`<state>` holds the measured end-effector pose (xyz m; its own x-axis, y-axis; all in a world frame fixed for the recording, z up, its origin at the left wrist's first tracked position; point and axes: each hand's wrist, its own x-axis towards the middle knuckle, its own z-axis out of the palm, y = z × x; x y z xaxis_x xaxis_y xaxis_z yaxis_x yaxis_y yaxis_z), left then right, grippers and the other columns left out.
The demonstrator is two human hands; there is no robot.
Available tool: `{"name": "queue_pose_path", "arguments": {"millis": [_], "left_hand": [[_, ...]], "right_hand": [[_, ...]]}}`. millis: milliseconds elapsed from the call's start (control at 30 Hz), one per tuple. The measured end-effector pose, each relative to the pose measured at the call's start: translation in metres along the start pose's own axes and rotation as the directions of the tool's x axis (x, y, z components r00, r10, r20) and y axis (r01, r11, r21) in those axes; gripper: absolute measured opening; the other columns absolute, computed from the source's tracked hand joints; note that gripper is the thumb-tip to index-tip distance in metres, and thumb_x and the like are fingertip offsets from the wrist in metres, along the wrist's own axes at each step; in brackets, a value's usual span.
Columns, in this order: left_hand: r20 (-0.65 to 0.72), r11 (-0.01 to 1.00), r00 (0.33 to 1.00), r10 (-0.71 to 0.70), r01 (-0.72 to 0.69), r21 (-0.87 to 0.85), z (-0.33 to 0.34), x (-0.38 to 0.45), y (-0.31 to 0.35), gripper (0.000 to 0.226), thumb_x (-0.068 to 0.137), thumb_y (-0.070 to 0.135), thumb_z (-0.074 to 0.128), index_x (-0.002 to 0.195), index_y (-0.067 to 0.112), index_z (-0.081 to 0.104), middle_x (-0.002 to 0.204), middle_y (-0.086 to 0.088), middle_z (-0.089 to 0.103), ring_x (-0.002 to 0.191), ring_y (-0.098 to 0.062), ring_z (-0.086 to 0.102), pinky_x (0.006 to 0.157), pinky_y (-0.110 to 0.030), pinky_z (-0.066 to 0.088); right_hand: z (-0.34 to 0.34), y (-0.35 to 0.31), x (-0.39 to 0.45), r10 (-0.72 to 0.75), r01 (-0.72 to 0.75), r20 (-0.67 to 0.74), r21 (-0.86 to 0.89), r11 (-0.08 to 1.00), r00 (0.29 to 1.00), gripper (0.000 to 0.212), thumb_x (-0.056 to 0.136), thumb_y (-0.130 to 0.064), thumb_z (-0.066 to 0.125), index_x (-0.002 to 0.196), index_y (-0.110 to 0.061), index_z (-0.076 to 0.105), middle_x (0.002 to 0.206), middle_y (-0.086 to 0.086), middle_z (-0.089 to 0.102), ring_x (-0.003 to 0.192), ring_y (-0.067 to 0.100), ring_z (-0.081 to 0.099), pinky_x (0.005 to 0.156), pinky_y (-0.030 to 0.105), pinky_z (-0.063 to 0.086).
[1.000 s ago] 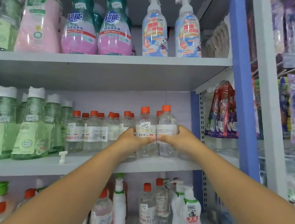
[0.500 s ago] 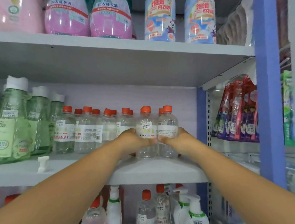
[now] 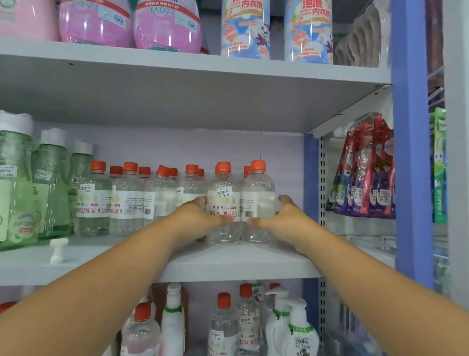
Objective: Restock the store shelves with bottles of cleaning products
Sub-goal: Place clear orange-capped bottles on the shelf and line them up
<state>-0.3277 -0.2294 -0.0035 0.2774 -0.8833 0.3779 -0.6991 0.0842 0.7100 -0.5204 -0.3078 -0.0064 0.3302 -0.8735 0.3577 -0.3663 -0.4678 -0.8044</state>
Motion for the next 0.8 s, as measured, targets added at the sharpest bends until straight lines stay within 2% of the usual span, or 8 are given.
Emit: {"name": "queue_pose_path", "arguments": {"millis": [67,133,267,367,500,633,733,800], "left_hand": [[-0.019,0.998,1.0,0.003,-0.002,0.063,-0.0006,-0.0004,0.0011,0.073,0.087,0.051,0.072,0.147,0.021,0.043,0.131,0.003,0.063,0.104,-0.016,0.058,0.094,-0.029,0.045],[-0.037,0.996,0.999,0.006,-0.003,0.088,0.0,0.0011,0.0008,0.07,0.087,0.052,0.073,0.143,0.019,0.046,0.119,0.004,0.065,0.095,-0.012,0.061,0.086,-0.028,0.047],[-0.047,0.996,0.999,-0.001,0.005,0.094,-0.0004,0.0031,-0.0006,0.067,0.085,0.053,0.074,0.138,0.021,0.048,0.107,0.009,0.064,0.084,-0.004,0.061,0.066,-0.024,0.045],[-0.042,0.996,0.999,-0.007,0.011,0.094,0.0001,0.0027,-0.0002,0.062,0.087,0.052,0.072,0.136,0.021,0.049,0.101,0.011,0.062,0.083,-0.004,0.06,0.062,-0.021,0.043],[-0.03,0.998,0.999,-0.012,0.014,0.056,0.0016,0.0036,0.0001,0.056,0.088,0.046,0.072,0.133,0.02,0.051,0.102,0.013,0.061,0.087,-0.006,0.061,0.075,-0.026,0.049],[-0.015,1.0,1.0,-0.01,0.01,0.021,0.0016,0.0032,-0.0006,0.058,0.086,0.038,0.076,0.135,0.025,0.047,0.104,0.013,0.062,0.094,-0.01,0.063,0.089,-0.033,0.052],[0.005,1.0,1.0,-0.021,0.021,-0.005,0.0014,0.0015,0.0008,0.066,0.086,0.035,0.077,0.141,0.023,0.043,0.108,0.01,0.063,0.099,-0.013,0.063,0.093,-0.034,0.052],[0.009,0.999,1.0,-0.029,0.029,-0.03,0.0005,0.0003,0.0018,0.072,0.085,0.034,0.078,0.145,0.021,0.04,0.11,0.009,0.063,0.098,-0.011,0.064,0.09,-0.032,0.053]], "right_hand": [[0.0011,-0.001,0.0017,0.01,-0.01,-0.001,-0.017,1.0,1.0,0.082,0.081,-0.035,0.08,0.148,-0.018,0.035,0.129,0.001,0.058,0.113,0.02,0.058,0.079,0.027,0.046],[0.0017,-0.0009,0.0029,0.004,-0.005,0.018,0.015,1.0,1.0,0.066,0.087,-0.024,0.073,0.145,-0.018,0.042,0.118,-0.003,0.063,0.103,0.013,0.06,0.076,0.025,0.047],[0.0016,0.0011,0.0041,0.015,-0.015,-0.024,-0.019,1.0,1.0,0.093,0.074,-0.041,0.083,0.149,-0.021,0.032,0.133,0.003,0.057,0.115,0.022,0.059,0.081,0.031,0.047],[0.0015,-0.0016,0.0009,0.024,-0.025,0.039,0.024,0.999,0.999,0.048,0.087,-0.025,0.073,0.129,-0.023,0.049,0.11,-0.006,0.063,0.095,0.009,0.059,0.072,0.022,0.047],[-0.0004,-0.002,-0.003,0.028,-0.028,-0.013,-0.034,0.999,1.0,0.092,0.08,-0.037,0.083,0.151,-0.019,0.028,0.13,0.003,0.056,0.114,0.022,0.057,0.078,0.029,0.045],[0.0,-0.0024,-0.0027,0.05,-0.053,0.076,0.033,0.998,0.996,0.049,0.088,-0.022,0.075,0.129,-0.021,0.049,0.121,0.0,0.062,0.089,0.007,0.057,0.066,0.02,0.044],[-0.001,-0.0028,-0.0054,0.05,-0.051,0.023,0.012,0.999,0.998,0.071,0.081,-0.03,0.082,0.137,-0.021,0.04,0.125,-0.003,0.057,0.097,0.015,0.055,0.079,0.027,0.045],[0.0009,-0.0032,-0.0036,0.061,-0.062,0.059,0.018,0.998,0.996,0.067,0.082,-0.031,0.081,0.135,-0.021,0.042,0.122,-0.003,0.06,0.098,0.013,0.056,0.08,0.028,0.047]]}}
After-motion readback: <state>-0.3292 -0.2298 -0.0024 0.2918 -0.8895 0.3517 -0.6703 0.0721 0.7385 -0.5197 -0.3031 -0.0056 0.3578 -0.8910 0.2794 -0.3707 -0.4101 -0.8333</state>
